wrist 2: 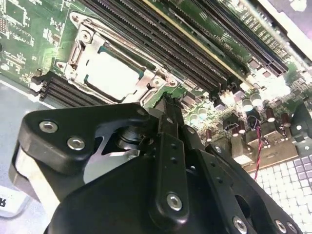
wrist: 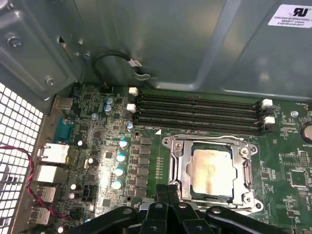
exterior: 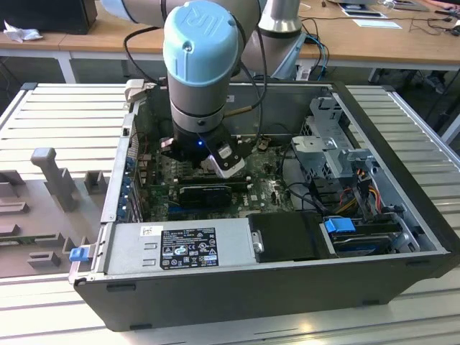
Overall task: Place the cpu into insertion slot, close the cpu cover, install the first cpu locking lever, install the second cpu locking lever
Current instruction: 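Install the second cpu locking lever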
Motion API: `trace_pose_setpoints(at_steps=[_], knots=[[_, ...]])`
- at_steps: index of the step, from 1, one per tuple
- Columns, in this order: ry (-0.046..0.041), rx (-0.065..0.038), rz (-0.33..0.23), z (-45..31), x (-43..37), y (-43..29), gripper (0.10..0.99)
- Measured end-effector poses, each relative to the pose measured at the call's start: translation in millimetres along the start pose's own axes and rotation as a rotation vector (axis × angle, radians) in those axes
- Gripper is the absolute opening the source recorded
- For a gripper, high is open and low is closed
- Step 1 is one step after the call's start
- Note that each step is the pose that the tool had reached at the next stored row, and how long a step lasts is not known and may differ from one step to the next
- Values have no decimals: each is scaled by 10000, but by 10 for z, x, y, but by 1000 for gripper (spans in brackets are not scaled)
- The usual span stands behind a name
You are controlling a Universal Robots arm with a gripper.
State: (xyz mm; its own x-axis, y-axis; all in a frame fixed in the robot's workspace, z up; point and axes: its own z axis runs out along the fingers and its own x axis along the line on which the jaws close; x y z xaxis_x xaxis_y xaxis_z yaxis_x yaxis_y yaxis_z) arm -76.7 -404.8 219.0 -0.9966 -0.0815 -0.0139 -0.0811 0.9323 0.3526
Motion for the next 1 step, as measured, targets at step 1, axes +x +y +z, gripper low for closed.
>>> trace_pose_setpoints(at_steps=[1], knots=[[0, 1, 0, -1, 0, 0, 106]])
